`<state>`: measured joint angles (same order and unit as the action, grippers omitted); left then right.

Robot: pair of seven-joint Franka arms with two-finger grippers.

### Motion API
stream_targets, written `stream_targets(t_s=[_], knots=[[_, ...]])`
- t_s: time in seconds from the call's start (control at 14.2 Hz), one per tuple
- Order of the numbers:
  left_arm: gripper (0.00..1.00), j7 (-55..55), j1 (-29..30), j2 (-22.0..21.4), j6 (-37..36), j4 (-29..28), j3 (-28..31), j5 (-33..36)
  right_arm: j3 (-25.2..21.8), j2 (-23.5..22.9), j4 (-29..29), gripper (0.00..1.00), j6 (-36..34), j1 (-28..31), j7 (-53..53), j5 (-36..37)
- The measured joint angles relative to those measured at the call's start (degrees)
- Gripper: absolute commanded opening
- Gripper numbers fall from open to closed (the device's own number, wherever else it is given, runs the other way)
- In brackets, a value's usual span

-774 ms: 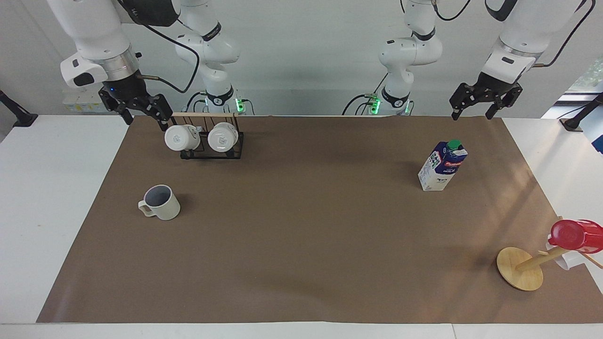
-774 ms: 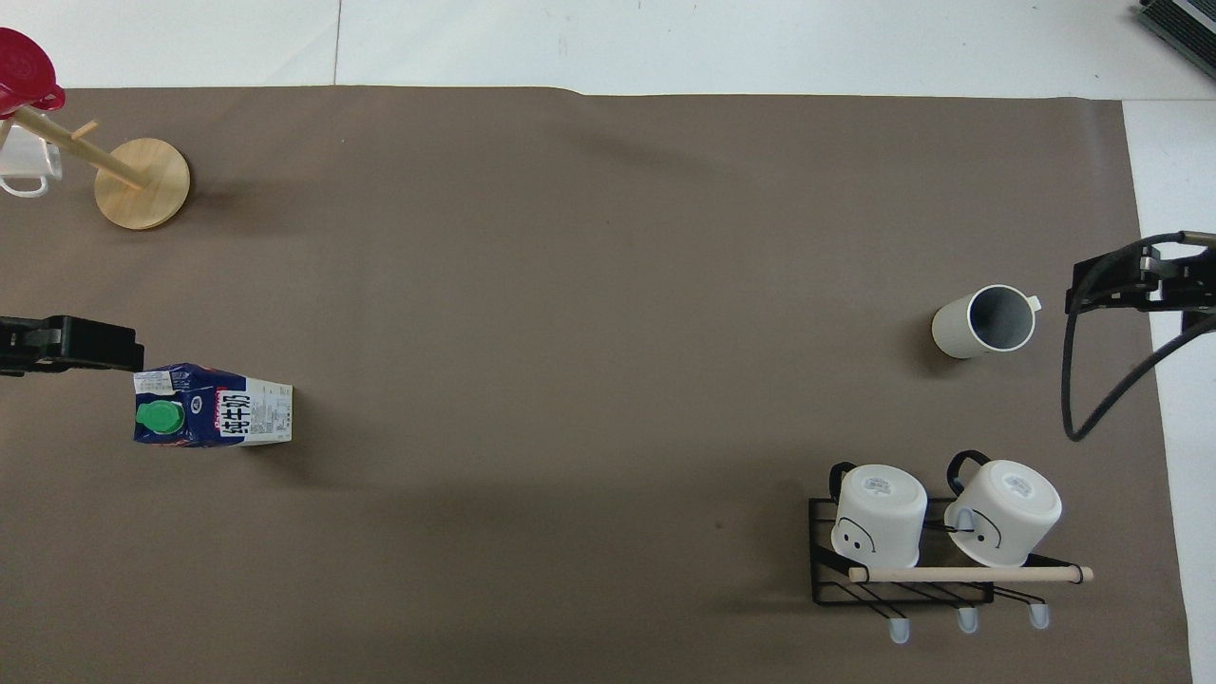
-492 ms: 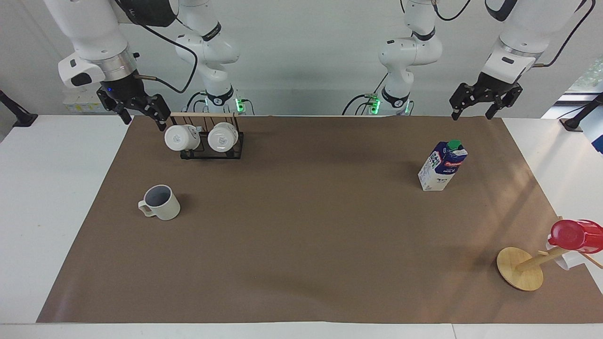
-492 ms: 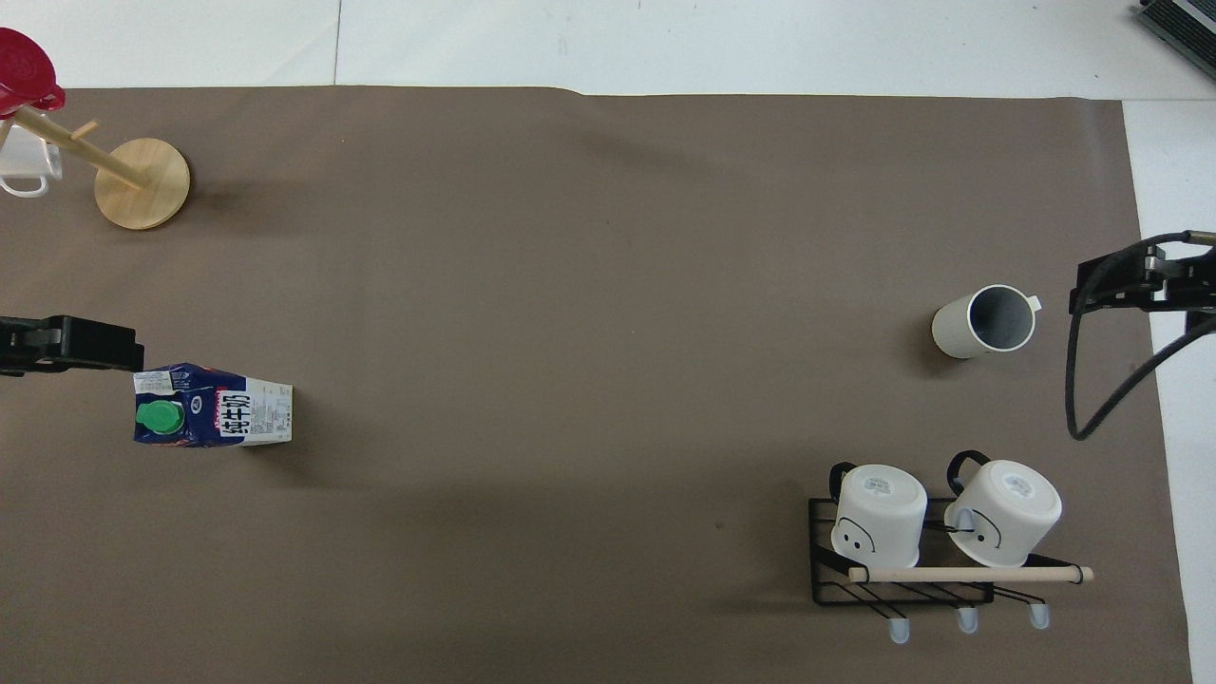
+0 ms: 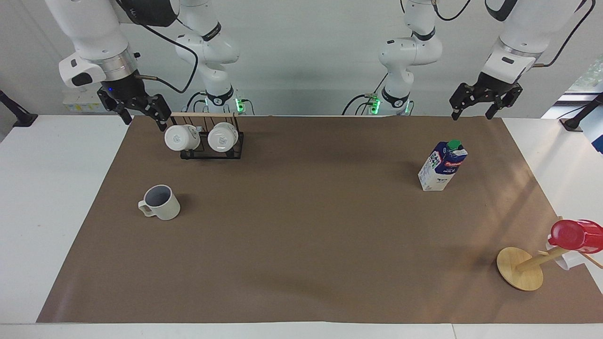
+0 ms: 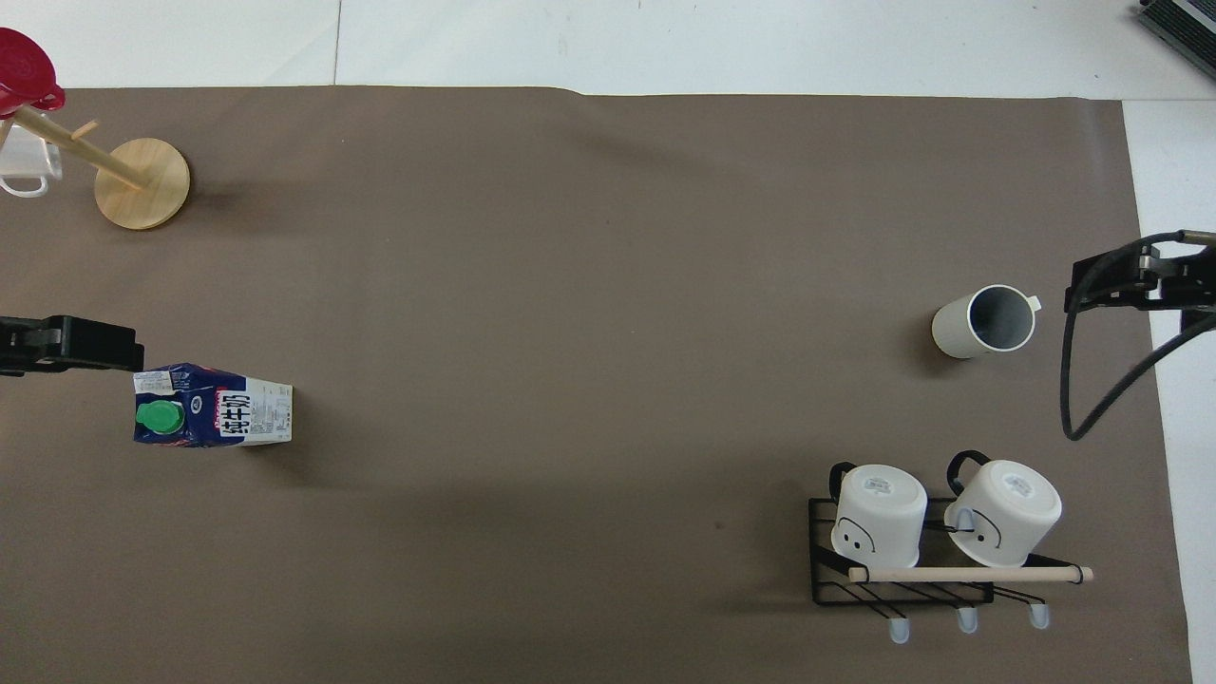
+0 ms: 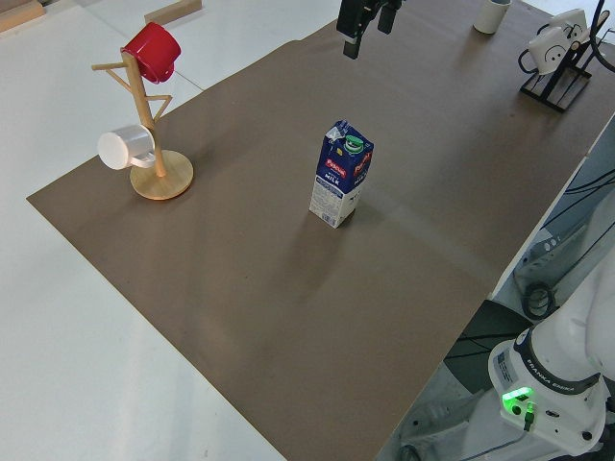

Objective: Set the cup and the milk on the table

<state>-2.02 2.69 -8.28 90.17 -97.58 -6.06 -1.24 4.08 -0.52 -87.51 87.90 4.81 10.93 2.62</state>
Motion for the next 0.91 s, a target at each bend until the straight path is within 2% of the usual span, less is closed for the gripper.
stream_targets(t_s=[0.91], knots=[[1.0,0.0,0.0,0.0,0.0,0.0,0.0,0.0,0.5,0.0,0.0,1.0,0.91,-0.2,0.0,-0.02]])
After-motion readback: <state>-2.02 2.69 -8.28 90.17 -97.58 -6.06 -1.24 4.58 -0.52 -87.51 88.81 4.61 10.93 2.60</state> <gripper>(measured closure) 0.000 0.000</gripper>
